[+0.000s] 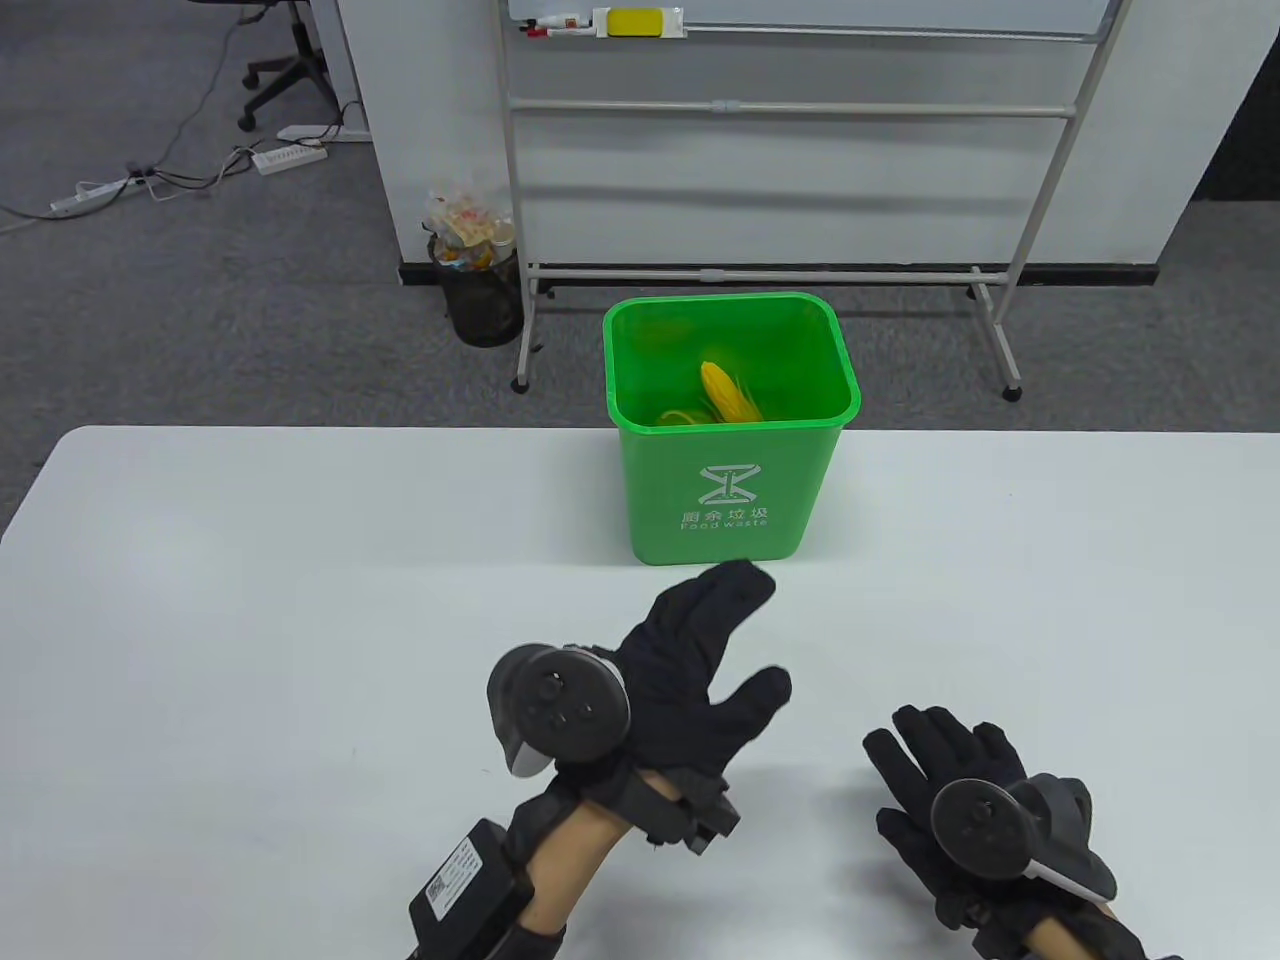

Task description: Toss fruit and vegetables into food waste bin

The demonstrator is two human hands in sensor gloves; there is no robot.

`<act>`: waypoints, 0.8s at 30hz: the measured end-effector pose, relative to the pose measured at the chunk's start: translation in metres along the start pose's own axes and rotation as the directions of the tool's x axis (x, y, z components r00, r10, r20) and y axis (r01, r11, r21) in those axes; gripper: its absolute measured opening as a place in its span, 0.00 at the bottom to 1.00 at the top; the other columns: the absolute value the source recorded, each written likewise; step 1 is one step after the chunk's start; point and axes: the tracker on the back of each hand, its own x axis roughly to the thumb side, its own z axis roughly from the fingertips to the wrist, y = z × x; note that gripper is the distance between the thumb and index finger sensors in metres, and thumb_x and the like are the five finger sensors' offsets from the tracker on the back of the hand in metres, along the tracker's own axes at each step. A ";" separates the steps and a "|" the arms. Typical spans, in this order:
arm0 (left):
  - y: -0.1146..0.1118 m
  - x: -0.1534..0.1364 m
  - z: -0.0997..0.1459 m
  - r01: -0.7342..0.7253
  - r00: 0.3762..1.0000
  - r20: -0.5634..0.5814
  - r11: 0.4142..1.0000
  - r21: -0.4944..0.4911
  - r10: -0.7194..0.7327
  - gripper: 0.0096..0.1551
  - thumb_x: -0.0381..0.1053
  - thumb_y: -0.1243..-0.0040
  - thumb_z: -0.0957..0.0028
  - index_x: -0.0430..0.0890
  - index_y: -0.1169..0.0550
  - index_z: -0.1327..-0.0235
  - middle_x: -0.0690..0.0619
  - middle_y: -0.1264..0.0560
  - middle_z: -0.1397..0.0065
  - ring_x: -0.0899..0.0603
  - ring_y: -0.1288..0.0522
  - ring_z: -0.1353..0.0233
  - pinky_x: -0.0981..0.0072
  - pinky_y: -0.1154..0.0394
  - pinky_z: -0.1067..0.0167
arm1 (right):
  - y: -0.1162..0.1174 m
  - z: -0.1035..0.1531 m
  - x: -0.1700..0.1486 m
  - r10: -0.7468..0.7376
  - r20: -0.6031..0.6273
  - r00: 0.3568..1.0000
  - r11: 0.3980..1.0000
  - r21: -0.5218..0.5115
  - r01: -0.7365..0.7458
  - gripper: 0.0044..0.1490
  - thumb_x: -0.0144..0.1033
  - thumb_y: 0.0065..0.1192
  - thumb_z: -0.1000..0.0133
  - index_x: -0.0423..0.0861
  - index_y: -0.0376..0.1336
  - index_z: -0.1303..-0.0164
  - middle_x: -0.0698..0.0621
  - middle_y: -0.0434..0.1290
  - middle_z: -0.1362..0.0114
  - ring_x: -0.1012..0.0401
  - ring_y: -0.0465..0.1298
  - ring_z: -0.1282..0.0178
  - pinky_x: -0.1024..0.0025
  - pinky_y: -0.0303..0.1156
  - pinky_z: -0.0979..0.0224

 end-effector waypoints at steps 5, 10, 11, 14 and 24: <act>-0.036 -0.023 0.048 0.614 0.780 0.015 0.760 -0.212 -0.625 0.52 0.71 0.45 0.54 0.45 0.45 0.22 0.36 0.51 0.16 0.23 0.49 0.20 0.22 0.48 0.30 | -0.003 0.001 0.007 0.089 0.010 0.996 0.994 -0.063 -0.088 0.49 0.56 0.60 0.52 0.55 0.51 0.19 0.45 0.48 0.13 0.42 0.51 0.10 0.27 0.44 0.19; -0.047 -0.054 0.072 0.803 0.543 0.019 0.513 -0.302 -0.839 0.53 0.72 0.47 0.56 0.47 0.45 0.23 0.36 0.52 0.17 0.25 0.49 0.20 0.24 0.48 0.30 | -0.001 0.000 0.002 0.147 -0.028 0.989 0.987 -0.066 -0.149 0.53 0.64 0.55 0.53 0.59 0.44 0.17 0.48 0.43 0.11 0.43 0.46 0.08 0.25 0.39 0.18; -0.046 -0.060 0.074 0.791 0.532 -0.015 0.503 -0.348 -0.847 0.54 0.73 0.48 0.56 0.47 0.47 0.22 0.37 0.55 0.16 0.24 0.52 0.19 0.23 0.51 0.29 | -0.001 -0.001 0.000 0.150 -0.038 0.988 0.986 -0.070 -0.152 0.54 0.65 0.54 0.54 0.60 0.43 0.17 0.49 0.42 0.11 0.43 0.45 0.08 0.25 0.39 0.18; -0.039 -0.075 0.079 0.764 0.537 -0.074 0.521 -0.380 -0.841 0.55 0.73 0.49 0.56 0.47 0.49 0.22 0.37 0.59 0.16 0.24 0.56 0.19 0.22 0.54 0.29 | 0.000 -0.002 -0.008 0.145 -0.064 0.987 0.986 -0.068 -0.150 0.54 0.65 0.54 0.54 0.61 0.42 0.17 0.49 0.41 0.11 0.43 0.43 0.08 0.25 0.38 0.18; -0.023 -0.102 0.089 0.709 0.536 -0.181 0.556 -0.433 -0.825 0.54 0.73 0.49 0.57 0.47 0.48 0.22 0.36 0.58 0.17 0.24 0.54 0.19 0.21 0.53 0.30 | 0.005 -0.006 -0.036 0.097 -0.155 0.983 0.995 -0.023 -0.101 0.54 0.63 0.56 0.53 0.60 0.43 0.17 0.48 0.41 0.11 0.43 0.45 0.08 0.25 0.37 0.18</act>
